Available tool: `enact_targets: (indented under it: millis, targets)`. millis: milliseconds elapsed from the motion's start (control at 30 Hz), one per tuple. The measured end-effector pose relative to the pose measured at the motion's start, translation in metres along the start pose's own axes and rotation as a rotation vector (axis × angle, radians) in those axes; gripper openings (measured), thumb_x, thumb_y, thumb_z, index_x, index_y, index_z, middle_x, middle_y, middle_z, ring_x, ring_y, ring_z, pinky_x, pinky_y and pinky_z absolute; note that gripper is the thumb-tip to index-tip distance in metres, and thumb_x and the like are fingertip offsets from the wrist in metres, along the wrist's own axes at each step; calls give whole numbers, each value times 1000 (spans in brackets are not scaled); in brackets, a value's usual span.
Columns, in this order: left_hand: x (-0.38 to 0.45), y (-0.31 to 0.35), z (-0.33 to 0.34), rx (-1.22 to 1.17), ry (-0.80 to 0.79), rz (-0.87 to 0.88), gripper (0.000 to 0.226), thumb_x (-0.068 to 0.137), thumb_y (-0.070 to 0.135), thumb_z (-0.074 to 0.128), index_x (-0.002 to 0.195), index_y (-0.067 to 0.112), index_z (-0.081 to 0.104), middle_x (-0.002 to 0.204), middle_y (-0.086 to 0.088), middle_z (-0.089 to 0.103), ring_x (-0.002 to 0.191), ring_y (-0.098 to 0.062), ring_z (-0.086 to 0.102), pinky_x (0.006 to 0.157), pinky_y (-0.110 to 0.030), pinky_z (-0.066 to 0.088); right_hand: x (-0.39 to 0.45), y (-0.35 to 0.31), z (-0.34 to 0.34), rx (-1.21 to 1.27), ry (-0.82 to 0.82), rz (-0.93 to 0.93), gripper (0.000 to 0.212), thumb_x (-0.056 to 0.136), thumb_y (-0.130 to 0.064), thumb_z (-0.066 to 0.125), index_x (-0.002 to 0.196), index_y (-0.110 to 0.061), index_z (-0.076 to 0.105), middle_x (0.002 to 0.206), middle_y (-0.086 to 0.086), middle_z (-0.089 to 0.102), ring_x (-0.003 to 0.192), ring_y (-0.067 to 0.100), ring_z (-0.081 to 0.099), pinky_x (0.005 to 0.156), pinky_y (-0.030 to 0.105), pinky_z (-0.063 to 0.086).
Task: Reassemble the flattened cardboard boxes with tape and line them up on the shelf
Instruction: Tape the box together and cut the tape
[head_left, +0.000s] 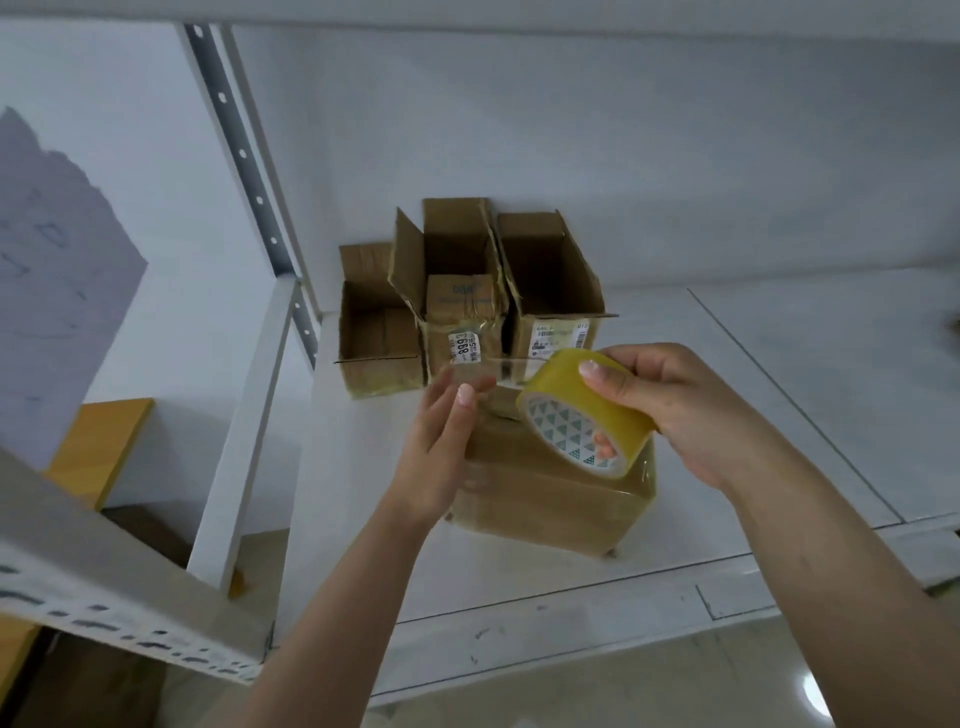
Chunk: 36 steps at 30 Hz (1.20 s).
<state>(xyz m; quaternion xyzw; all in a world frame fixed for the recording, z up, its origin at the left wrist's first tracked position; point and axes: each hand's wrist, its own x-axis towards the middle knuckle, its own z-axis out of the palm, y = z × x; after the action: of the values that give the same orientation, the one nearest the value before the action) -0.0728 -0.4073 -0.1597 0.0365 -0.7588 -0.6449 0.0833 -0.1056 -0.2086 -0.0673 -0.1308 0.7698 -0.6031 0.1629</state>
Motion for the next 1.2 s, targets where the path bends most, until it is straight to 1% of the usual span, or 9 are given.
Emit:
enact_targets:
  millis: [133, 200, 267, 400, 533, 633, 800, 1000, 1200]
  targets:
    - [-11, 44, 1, 118, -96, 90, 49, 75, 85, 22, 97, 67, 62, 141, 30, 44, 143, 1, 22, 121, -52, 4, 4, 0, 3, -54, -32, -23, 44, 64, -51, 67, 92, -19, 74, 76, 2, 74, 60, 12, 69, 54, 23, 53]
    - [-13, 61, 8, -10, -134, 98, 38, 81, 80, 28, 84, 69, 64, 111, 36, 60, 124, 11, 46, 115, -28, 30, 6, -1, 5, -73, -41, -31, 49, 59, -55, 68, 92, -18, 74, 82, 4, 75, 71, 18, 72, 59, 28, 56]
    - [-11, 72, 13, -144, -111, 85, 37, 92, 67, 41, 79, 53, 73, 85, 30, 70, 89, 17, 62, 76, 0, 44, 8, -2, 5, -91, -51, -31, 54, 58, -57, 70, 95, -17, 74, 88, 8, 75, 80, 26, 73, 66, 35, 60]
    - [3, 61, 15, -226, 13, -80, 32, 98, 40, 51, 81, 45, 78, 96, 18, 74, 85, 11, 65, 71, -11, 44, 10, -7, 3, -153, -99, -10, 62, 58, -61, 72, 97, -13, 74, 90, 8, 75, 84, 28, 73, 73, 40, 61]
    - [9, 44, 7, -184, 55, -54, 35, 104, 33, 41, 93, 34, 75, 80, 22, 73, 77, 16, 64, 58, 3, 40, 10, -11, -10, -198, -171, 16, 51, 75, -46, 71, 103, -4, 71, 99, 13, 73, 98, 25, 68, 96, 40, 48]
    - [8, 34, 6, -134, 42, -67, 32, 104, 35, 41, 112, 27, 71, 87, 23, 73, 90, 11, 65, 74, -4, 46, 12, -16, -14, -210, -200, 14, 45, 73, -36, 77, 102, -2, 70, 101, 18, 71, 99, 30, 67, 98, 42, 47]
    - [8, 20, 4, -116, 94, -44, 29, 94, 51, 41, 108, 42, 65, 100, 18, 74, 105, 9, 61, 106, -29, 42, 21, -25, -16, -339, -45, -13, 55, 42, -65, 70, 77, -24, 76, 74, -4, 74, 66, 9, 71, 58, 18, 51]
    - [9, 4, 5, -294, 130, -65, 43, 104, 32, 35, 134, 12, 58, 124, 4, 67, 123, -10, 58, 108, -33, 44, 26, -17, -10, -341, 32, -12, 68, 39, -75, 69, 77, -18, 76, 74, 2, 74, 68, 18, 72, 73, 37, 58]
    - [11, -12, 10, -420, 219, -222, 36, 105, 26, 40, 132, 11, 59, 126, -9, 66, 121, -20, 60, 109, -43, 43, 29, -14, 9, -397, 161, -57, 53, 52, -74, 66, 65, -23, 72, 65, -11, 68, 61, 6, 66, 59, 25, 48]
